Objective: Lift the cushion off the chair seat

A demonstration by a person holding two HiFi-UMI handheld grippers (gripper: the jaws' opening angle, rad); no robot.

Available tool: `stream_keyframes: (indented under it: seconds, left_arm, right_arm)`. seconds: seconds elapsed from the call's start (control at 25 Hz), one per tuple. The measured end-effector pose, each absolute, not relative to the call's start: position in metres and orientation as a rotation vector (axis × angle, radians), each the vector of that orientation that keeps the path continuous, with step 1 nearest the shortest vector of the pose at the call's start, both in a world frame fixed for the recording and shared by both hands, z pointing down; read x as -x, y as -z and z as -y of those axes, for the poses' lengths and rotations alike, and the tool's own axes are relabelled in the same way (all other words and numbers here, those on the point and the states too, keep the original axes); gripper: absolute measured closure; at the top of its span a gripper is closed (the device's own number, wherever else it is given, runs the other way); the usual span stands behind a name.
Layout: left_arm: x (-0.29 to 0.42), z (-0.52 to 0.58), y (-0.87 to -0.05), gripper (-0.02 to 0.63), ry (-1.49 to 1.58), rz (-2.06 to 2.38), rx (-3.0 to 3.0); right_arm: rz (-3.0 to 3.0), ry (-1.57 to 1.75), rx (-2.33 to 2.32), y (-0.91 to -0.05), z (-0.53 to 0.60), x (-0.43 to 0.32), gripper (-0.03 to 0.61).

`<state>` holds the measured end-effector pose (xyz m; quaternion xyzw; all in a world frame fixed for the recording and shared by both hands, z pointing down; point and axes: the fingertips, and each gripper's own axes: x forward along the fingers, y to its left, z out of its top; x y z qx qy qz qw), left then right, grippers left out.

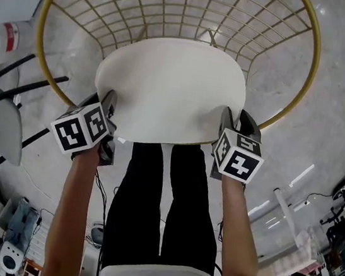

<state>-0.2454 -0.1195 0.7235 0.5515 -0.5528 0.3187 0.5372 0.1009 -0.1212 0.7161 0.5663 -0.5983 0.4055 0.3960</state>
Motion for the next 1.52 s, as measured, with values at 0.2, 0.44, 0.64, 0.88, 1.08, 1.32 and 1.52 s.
stream_keyframes:
  seconds: [0.2,0.44,0.64,0.88,1.08,1.32,1.52]
  left_arm:
    - [0.244,0.118,-0.722,0.479,-0.748,1.305,-1.323]
    - [0.243,0.116,-0.716,0.502,-0.713,1.296,-1.341]
    - [0.242,0.117,-0.712,0.515,-0.706,1.291,-1.351]
    - [0.235,0.115,-0.706,0.523,-0.688,1.271,-1.374]
    - [0.232,0.112,-0.7,0.525,-0.677,1.266,-1.383]
    - [0.231,0.11,-0.678,0.526,-0.666,1.271,-1.395]
    - [0.231,0.107,-0.654,0.528,-0.662,1.283,-1.408]
  right_arm:
    - [1.526,-1.028,-1.43,-0.713,0.121,-0.103,0.446]
    - [1.54,-1.041,-1.425,-0.708,0.12,-0.105,0.502]
    - [1.562,-1.049,-1.424,-0.703,0.12,-0.105,0.534]
    - [1.585,-1.047,-1.413,-0.697,0.12,-0.105,0.549]
    - [1.6,-1.044,-1.416,-0.69,0.121,-0.11,0.554]
    - [1.624,-1.049,-1.412,-0.672,0.121,-0.11,0.554]
    - [1.652,-1.045,-1.403,-0.647,0.119,-0.109,0.554]
